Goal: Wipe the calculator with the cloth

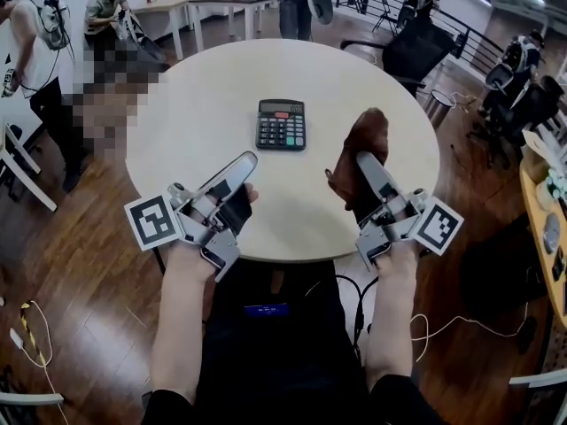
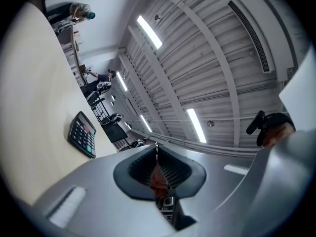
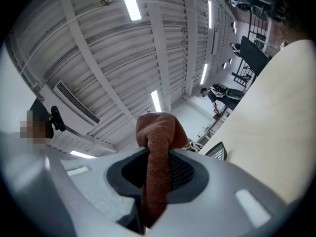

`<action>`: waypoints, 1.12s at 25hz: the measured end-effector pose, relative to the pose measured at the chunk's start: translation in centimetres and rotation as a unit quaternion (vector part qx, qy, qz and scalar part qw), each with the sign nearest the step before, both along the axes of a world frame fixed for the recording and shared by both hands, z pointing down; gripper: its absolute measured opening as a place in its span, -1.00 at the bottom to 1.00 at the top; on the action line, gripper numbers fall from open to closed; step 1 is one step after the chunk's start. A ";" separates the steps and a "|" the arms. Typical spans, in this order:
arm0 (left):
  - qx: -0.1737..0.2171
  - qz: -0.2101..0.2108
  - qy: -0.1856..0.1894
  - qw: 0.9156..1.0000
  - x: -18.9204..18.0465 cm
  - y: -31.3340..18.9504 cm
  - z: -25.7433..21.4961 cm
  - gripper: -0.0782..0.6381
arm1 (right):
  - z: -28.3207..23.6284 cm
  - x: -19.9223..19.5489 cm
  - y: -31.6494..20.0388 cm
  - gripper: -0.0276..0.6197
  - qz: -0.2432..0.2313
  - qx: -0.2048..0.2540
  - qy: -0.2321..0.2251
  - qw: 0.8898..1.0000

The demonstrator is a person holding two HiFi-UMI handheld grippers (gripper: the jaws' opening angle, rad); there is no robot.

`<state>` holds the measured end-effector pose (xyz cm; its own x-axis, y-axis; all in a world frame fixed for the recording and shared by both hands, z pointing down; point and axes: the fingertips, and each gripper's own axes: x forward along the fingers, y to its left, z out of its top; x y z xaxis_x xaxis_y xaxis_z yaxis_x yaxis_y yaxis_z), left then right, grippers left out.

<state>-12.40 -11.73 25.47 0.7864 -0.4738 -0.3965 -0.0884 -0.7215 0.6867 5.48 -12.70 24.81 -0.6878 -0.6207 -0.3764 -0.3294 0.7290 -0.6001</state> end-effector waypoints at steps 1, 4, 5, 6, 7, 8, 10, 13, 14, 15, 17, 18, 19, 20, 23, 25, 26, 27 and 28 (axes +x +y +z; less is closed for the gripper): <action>-0.004 -0.001 0.004 1.000 0.0 0.1 0.3 -0.78 | 0.3 0.0 0.3 -0.72 -0.003 -0.001 -0.003 1.000; -0.012 -0.002 0.008 1.000 0.2 0.0 0.9 -0.78 | 1.0 -0.5 0.8 -0.72 -0.018 -0.005 -0.013 1.000; -0.012 0.000 0.007 1.000 0.4 -0.1 0.9 -0.78 | 1.0 -0.8 0.8 -0.72 -0.023 -0.006 -0.017 1.000; -0.013 0.003 0.007 1.000 0.7 -0.1 0.8 -0.78 | 1.0 -1.1 0.8 -0.72 -0.029 -0.006 -0.022 0.999; -0.014 0.007 0.008 1.000 1.0 -0.1 0.6 -0.78 | 1.1 -1.4 0.9 -0.72 -0.034 -0.006 -0.025 0.999; -0.016 0.010 0.009 1.000 1.2 0.0 0.6 -0.78 | 1.1 -1.7 0.9 -0.72 -0.038 -0.006 -0.026 0.999; -0.022 0.011 0.010 1.000 1.4 0.1 0.8 -0.79 | 1.2 -2.3 1.0 -0.72 -0.045 -0.005 -0.026 0.999; -0.028 0.013 0.012 0.999 1.8 0.0 1.2 -0.79 | 1.3 -2.7 1.1 -0.72 -0.053 -0.006 -0.027 0.998; -0.029 0.014 0.013 0.999 2.0 0.0 1.3 -0.79 | 1.4 -2.7 1.1 -0.72 -0.054 -0.006 -0.028 0.998; -0.030 0.015 0.014 0.999 2.1 -0.1 1.4 -0.79 | 1.4 -2.7 1.0 -0.72 -0.054 -0.006 -0.029 0.998; -0.032 0.018 0.016 0.999 2.2 -0.2 1.4 -0.79 | 1.4 -2.8 0.9 -0.72 -0.052 -0.005 -0.029 0.998; -0.033 0.019 0.017 0.999 2.1 -0.2 1.4 -0.79 | 1.4 -2.9 0.9 -0.72 -0.051 -0.005 -0.029 0.998; -0.034 0.019 0.018 0.999 2.0 -0.1 1.4 -0.79 | 1.5 -3.0 0.9 -0.72 -0.049 -0.006 -0.029 0.998; -0.036 0.020 0.019 0.999 1.9 0.0 1.4 -0.79 | 1.6 -3.1 1.0 -0.72 -0.048 -0.007 -0.029 0.998; -0.036 0.019 0.018 0.999 1.6 0.4 1.5 -0.79 | 1.7 -3.3 1.4 -0.72 -0.047 -0.005 -0.028 0.998; -0.036 0.018 0.017 0.999 1.5 0.4 1.3 -0.79 | 1.4 -3.4 1.4 -0.72 -0.045 -0.001 -0.026 0.999; -0.036 0.017 0.017 0.999 1.5 0.4 1.1 -0.79 | 1.2 -3.4 1.4 -0.72 -0.044 0.001 -0.024 0.999; -0.036 0.017 0.017 0.999 1.6 0.2 1.0 -0.79 | 1.1 -3.4 1.3 -0.72 -0.043 0.003 -0.021 0.999; -0.036 0.017 0.018 0.999 1.7 0.2 0.9 -0.79 | 1.0 -3.3 1.2 -0.72 -0.041 0.004 -0.019 0.999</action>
<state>-10.75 -11.57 26.40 0.7889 -0.4752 -0.3896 -0.0395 -0.6718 0.7396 2.21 -11.48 25.85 -0.7219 -0.5593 -0.4074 -0.2449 0.7572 -0.6055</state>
